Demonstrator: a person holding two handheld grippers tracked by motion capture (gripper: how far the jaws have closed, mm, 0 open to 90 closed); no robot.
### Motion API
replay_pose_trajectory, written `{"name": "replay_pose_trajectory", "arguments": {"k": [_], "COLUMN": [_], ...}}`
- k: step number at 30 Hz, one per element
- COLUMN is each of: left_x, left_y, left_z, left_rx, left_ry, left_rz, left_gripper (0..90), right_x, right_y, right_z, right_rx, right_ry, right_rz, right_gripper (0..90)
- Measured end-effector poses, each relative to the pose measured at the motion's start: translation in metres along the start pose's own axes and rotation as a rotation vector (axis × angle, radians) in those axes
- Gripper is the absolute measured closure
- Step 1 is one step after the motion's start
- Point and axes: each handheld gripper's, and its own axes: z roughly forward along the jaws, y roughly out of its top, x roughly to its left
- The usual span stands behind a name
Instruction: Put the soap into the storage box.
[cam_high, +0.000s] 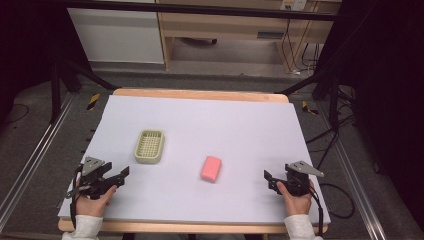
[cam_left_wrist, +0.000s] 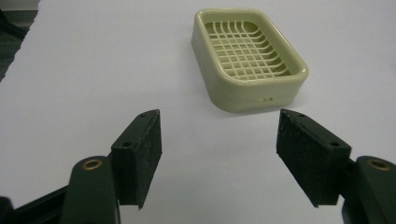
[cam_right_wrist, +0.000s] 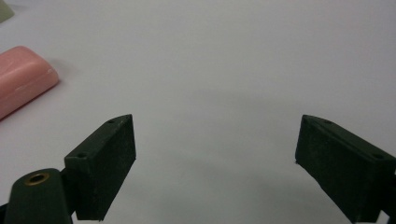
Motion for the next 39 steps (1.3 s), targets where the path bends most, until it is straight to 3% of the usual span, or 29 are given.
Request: {"name": "replay_pose_trajectory", "arguments": {"k": [3,21,39], "left_x": [-0.004,-0.039,-0.062], "left_y": [0.0,0.004,0.012], "left_z": [-0.001,0.003,0.01], "left_rx": [-0.003,-0.001,0.01], "left_ry": [-0.011,-0.093,-0.134], "left_rz": [-0.004,0.064,0.111], "left_gripper": [31.1,29.0,26.5], "right_x": [0.001,0.007,0.009], "right_y": [0.0,-0.002,-0.003], "right_z": [0.0,0.002,0.006], "right_rx": [0.0,0.014,0.01], "right_ry": [0.009,0.026,0.011], "right_rz": [0.0,-0.026,-0.046], "right_gripper": [12.5,13.2,9.6]}}
